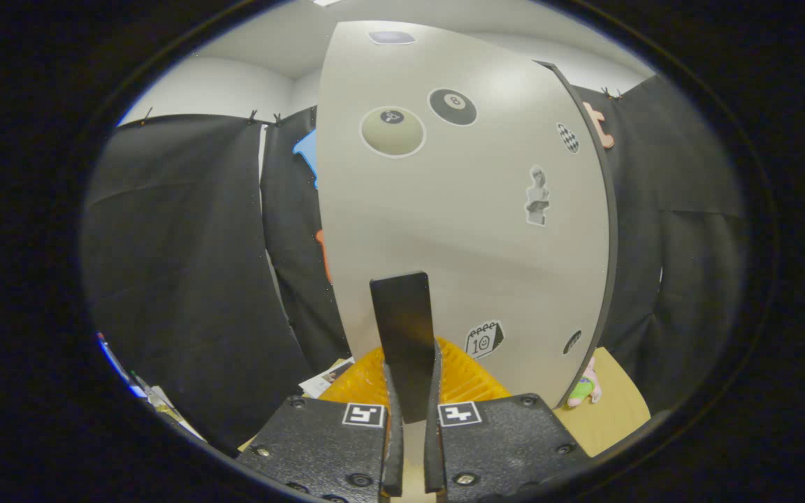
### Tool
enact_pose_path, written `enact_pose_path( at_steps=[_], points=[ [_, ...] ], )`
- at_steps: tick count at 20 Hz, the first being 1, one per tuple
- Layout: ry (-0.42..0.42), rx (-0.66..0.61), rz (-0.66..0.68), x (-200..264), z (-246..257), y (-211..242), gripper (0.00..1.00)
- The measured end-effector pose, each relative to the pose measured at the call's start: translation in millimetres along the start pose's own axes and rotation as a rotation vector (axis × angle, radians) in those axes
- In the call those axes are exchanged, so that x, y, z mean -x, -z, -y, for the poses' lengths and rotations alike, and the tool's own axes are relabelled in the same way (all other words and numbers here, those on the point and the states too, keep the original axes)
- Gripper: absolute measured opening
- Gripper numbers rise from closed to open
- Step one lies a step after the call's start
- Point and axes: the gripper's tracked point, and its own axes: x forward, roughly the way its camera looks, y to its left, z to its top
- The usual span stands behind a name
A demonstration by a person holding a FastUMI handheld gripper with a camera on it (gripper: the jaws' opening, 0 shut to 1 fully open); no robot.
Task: Open the shoe cabinet door, grab the shoes and put them into the shoe cabinet, then close the shoe cabinet door.
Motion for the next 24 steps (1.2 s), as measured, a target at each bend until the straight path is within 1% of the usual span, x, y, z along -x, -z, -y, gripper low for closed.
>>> enact_pose_path(
  at_steps=[3, 12, 15, 17, 19, 20, 23, 24],
  points=[
    [-0.03, 0.019, 0.004, 9.4, 7.9, 1.0, 0.15],
    [-0.167, -0.003, -0.02, 31.0, 46.4, 1.0, 0.14],
    [-0.18, 0.01, -0.031, 36.9, 63.5, -1.1, 0.14],
    [-0.162, 0.022, -0.03, 43.7, 78.1, -1.8, 0.14],
    [-0.125, 0.038, -0.025, 53.5, 97.0, -3.0, 0.14],
    [-0.094, 0.042, -0.021, 56.3, 109.7, -5.2, 0.13],
    [0.035, 0.05, 0.022, 62.4, 167.6, -21.2, 0.13],
    [0.013, 0.045, 0.038, 63.3, 170.7, -23.1, 0.09]
  ],
)
